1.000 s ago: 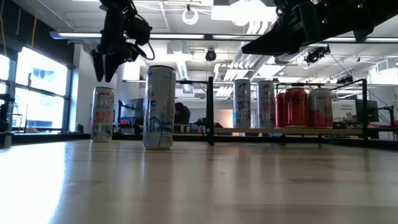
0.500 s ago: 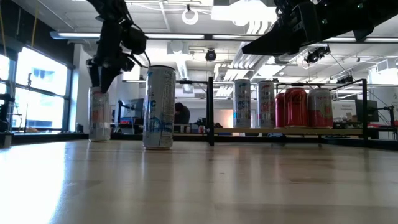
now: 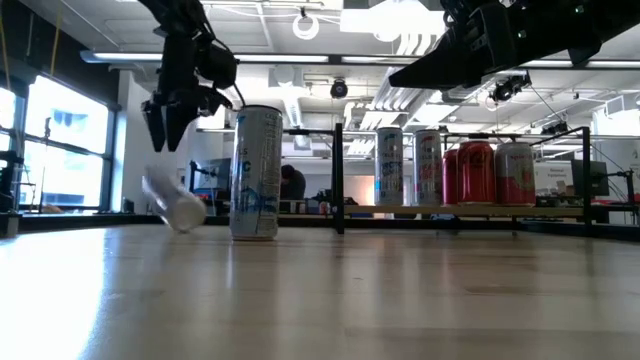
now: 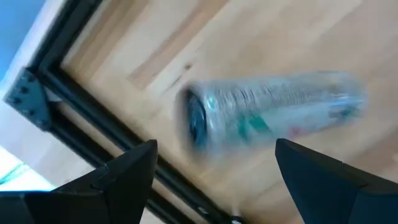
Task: Place canned beverage on shelf
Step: Put the peach vibe soda can on the shelf aligned with the other peach vibe soda can
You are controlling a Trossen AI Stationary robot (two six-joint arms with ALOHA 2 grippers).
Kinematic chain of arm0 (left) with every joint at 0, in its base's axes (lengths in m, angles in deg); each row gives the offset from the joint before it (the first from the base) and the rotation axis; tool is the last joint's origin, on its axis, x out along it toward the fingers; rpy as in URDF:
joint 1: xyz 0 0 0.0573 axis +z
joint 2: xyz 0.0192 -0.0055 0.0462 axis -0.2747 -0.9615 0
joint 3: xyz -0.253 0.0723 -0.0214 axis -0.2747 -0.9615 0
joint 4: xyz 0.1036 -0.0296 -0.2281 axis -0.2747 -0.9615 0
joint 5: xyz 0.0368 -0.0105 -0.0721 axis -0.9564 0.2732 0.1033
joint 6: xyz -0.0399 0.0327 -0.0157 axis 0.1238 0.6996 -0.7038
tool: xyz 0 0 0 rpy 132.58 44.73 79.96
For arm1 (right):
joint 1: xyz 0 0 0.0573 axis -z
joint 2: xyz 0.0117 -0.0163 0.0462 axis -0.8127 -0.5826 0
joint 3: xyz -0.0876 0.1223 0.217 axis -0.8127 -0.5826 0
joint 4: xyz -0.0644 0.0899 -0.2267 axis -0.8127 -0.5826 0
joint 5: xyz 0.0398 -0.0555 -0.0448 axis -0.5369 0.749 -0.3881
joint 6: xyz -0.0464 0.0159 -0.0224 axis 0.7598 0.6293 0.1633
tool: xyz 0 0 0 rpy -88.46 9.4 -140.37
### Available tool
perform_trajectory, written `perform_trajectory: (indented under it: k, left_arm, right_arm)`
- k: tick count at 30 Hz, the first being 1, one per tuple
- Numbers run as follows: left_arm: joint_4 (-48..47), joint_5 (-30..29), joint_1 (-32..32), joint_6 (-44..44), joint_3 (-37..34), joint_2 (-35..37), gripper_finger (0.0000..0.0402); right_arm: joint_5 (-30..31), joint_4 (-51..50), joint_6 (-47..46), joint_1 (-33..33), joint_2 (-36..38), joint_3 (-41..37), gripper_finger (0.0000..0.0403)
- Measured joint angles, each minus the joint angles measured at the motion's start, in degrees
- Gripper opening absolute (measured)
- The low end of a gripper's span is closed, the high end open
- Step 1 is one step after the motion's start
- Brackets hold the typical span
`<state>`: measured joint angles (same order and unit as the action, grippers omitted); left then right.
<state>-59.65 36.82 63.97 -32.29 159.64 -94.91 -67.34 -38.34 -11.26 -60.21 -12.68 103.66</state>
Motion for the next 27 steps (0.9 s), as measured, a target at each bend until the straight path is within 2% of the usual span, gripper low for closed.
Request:
perform_trajectory:
  k: [11, 14, 19, 23, 27]
  left_arm:
    - [-0.1, -0.1, -2.2, -2.0, 0.1, 1.9, 0.0317]
    - [2.9, 0.4, -4.2, -3.5, -1.0, 3.0, 0.0314]
    - [9.1, 1.4, -8.3, -4.8, -8.1, 7.9, 0.0282]
    - [15.4, 5.0, -12.8, -8.2, -16.1, 14.5, 0.0241]
    - [23.1, 5.1, -18.4, -13.5, -23.8, 22.2, 0.0195]
  right_arm:
    - [0.0, 0.0, 0.0, 0.0, 0.0, 0.0, 0.0]
    - [0.0, 0.0, 0.0, 0.0, 0.0, 0.0, 0.0]
    - [0.0, -1.3, 0.0, 0.0, 0.0, 0.0, 0.0]
    - [0.0, -1.3, -0.1, 0.0, 0.0, 0.0, 0.0]
    - [0.0, -0.8, -1.1, 0.0, 0.0, 0.0, 0.0]
